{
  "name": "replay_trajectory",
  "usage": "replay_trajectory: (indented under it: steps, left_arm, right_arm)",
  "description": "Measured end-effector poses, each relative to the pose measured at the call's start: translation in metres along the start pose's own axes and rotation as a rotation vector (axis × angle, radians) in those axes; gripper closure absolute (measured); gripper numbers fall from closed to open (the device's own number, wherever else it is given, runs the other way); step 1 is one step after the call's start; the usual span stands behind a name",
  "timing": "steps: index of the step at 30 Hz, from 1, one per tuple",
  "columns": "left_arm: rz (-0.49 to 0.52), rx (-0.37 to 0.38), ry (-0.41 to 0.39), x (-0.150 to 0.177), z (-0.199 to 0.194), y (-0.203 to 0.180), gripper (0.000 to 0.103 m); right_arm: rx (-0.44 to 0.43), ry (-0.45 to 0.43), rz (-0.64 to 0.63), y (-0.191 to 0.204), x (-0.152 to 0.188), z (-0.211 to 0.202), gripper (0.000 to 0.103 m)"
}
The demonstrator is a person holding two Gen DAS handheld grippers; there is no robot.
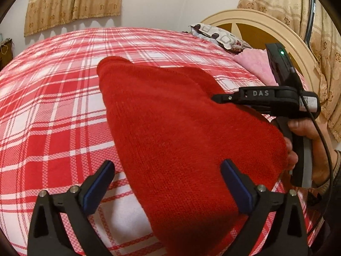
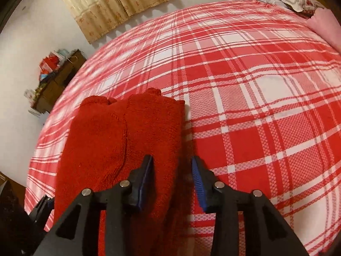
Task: Fold small clothes
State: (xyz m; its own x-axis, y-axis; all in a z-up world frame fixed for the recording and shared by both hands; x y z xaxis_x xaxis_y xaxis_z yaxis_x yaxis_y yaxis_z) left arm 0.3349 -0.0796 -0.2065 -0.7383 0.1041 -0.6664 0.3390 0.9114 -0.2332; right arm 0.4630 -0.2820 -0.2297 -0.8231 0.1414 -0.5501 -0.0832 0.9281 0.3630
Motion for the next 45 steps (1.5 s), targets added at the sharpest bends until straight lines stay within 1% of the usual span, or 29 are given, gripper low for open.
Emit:
replay_trajectory:
  steps: [3, 4, 8, 10, 12, 13, 15, 17, 20, 22, 24, 26, 28, 31, 37, 40, 42, 43, 45]
  left_arm:
    - [-0.019, 0.016, 0.010, 0.002, 0.001, 0.002, 0.000]
    - [-0.023, 0.021, 0.014, 0.002, 0.002, 0.002, 0.000]
    - [-0.032, 0.029, 0.021, 0.001, 0.002, 0.002, 0.000]
    - [-0.030, 0.037, 0.017, -0.001, -0.003, 0.002, 0.000]
    - [-0.062, 0.096, -0.002, -0.004, -0.011, 0.003, 0.000]
    - [-0.086, 0.111, -0.013, -0.005, -0.013, 0.006, 0.000]
    - [-0.105, 0.104, -0.012, -0.006, -0.012, 0.011, 0.000]
    - [-0.095, 0.081, 0.007, -0.004, -0.006, 0.012, 0.000]
    - [-0.101, 0.095, 0.025, -0.002, 0.000, 0.011, 0.000]
    - [-0.098, 0.098, 0.029, -0.002, 0.002, 0.011, 0.000]
    - [-0.098, 0.098, 0.039, -0.001, 0.005, 0.010, 0.000]
    - [-0.091, 0.094, 0.038, -0.001, 0.005, 0.009, 0.000]
    - [-0.081, 0.087, 0.038, -0.001, 0.006, 0.006, 0.000]
    - [-0.072, 0.095, 0.041, -0.002, 0.008, 0.004, 0.000]
    - [-0.052, 0.101, 0.042, -0.003, 0.011, 0.000, 0.003]
    - [-0.049, 0.103, 0.038, -0.004, 0.012, -0.003, 0.007]
    - [-0.040, 0.108, 0.033, -0.004, 0.010, -0.005, 0.014]
    - [-0.034, 0.106, 0.031, -0.005, 0.010, -0.006, 0.015]
    - [-0.024, 0.102, 0.027, -0.005, 0.009, -0.008, 0.021]
  right_arm:
    - [0.015, -0.001, -0.026, 0.001, 0.001, -0.003, 0.062]
    - [0.019, -0.004, -0.033, 0.000, 0.002, -0.003, 0.060]
    - [0.001, -0.007, -0.026, -0.003, 0.002, -0.006, 0.058]
    - [-0.029, -0.030, -0.024, -0.001, -0.002, -0.011, 0.058]
    - [-0.070, -0.060, -0.023, 0.002, -0.009, -0.017, 0.058]
    - [-0.088, -0.075, -0.021, 0.002, -0.014, -0.020, 0.058]
    - [-0.111, -0.089, -0.022, 0.003, -0.020, -0.021, 0.056]
    - [-0.124, -0.079, -0.029, 0.005, -0.026, -0.017, 0.056]
    - [-0.119, -0.044, -0.042, 0.005, -0.028, -0.006, 0.056]
    - [-0.147, -0.006, -0.023, 0.002, -0.026, 0.005, 0.056]
    - [-0.204, 0.020, 0.010, 0.001, -0.023, 0.015, 0.056]
    - [-0.230, 0.005, 0.014, 0.001, -0.022, 0.018, 0.056]
    - [-0.237, -0.001, 0.007, 0.002, -0.021, 0.020, 0.056]
    - [-0.254, 0.000, 0.015, 0.003, -0.023, 0.023, 0.056]
    - [-0.270, -0.009, 0.014, 0.004, -0.025, 0.029, 0.063]
    - [-0.266, -0.020, -0.004, 0.005, -0.024, 0.028, 0.067]
    - [-0.263, -0.030, -0.017, 0.006, -0.024, 0.027, 0.069]
    - [-0.262, -0.039, -0.029, 0.007, -0.023, 0.025, 0.072]
    - [-0.266, -0.071, -0.075, 0.014, -0.022, 0.019, 0.075]
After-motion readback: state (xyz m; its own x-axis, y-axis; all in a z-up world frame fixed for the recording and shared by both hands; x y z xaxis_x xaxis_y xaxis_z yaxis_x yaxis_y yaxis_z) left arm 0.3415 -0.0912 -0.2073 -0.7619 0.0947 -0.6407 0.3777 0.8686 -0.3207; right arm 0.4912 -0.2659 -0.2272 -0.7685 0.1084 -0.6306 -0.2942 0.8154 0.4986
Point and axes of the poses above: each gripper's, at about its wrist camera, not at the fingertips, and z roughly the way its jaws point, y to its left, x to its underside, the point moved 7 cm from there along z, roughly the way its jaws point
